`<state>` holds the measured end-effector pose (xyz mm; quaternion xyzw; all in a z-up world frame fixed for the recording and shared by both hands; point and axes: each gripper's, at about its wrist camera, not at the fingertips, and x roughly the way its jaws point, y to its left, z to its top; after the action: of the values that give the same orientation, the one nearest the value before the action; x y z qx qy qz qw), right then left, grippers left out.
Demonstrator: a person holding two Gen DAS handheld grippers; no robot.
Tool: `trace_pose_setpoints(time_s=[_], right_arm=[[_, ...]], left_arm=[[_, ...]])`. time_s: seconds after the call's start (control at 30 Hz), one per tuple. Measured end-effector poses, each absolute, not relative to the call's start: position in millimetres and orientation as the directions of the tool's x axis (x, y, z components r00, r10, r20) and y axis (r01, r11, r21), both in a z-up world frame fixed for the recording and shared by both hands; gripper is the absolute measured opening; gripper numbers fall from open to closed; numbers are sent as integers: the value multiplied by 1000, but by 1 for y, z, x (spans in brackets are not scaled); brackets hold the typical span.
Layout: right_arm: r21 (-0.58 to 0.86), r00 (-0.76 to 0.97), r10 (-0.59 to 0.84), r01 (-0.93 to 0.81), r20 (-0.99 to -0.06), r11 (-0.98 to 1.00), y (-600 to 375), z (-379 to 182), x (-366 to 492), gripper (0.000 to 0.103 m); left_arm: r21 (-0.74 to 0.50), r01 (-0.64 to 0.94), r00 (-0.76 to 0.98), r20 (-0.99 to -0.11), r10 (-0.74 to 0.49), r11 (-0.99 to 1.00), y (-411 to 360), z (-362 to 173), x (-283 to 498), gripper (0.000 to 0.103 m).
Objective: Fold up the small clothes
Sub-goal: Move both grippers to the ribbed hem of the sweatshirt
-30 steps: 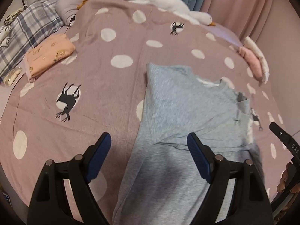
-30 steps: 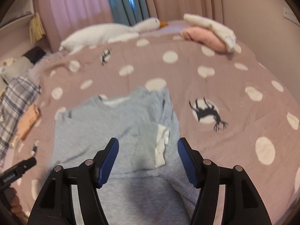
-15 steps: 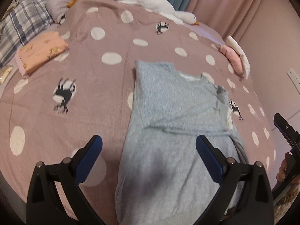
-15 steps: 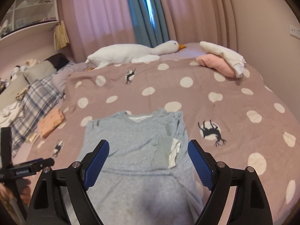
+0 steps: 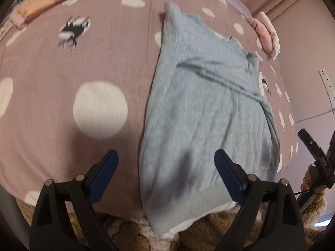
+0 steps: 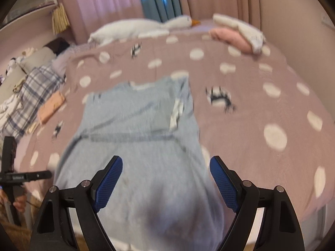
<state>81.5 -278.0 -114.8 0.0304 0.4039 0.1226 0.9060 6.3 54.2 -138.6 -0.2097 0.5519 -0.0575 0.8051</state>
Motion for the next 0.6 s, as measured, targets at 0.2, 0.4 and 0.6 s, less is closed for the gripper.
trace_pose_setpoints(time_s=[0.2, 0.4, 0.6], right_arm=[[146, 575, 212, -160, -790, 976, -287, -140, 63, 85], [186, 484, 204, -86, -851, 979, -300, -168, 47, 80], [165, 445, 159, -24, -881, 986, -312, -182, 34, 77]], left_arm=[[-404, -130, 346, -874, -341, 905, 52, -150, -6, 83], [-434, -158, 328, -870, -367, 887, 51, -162, -12, 83], [-452, -141, 300, -867, -398, 880, 46, -163, -17, 83]])
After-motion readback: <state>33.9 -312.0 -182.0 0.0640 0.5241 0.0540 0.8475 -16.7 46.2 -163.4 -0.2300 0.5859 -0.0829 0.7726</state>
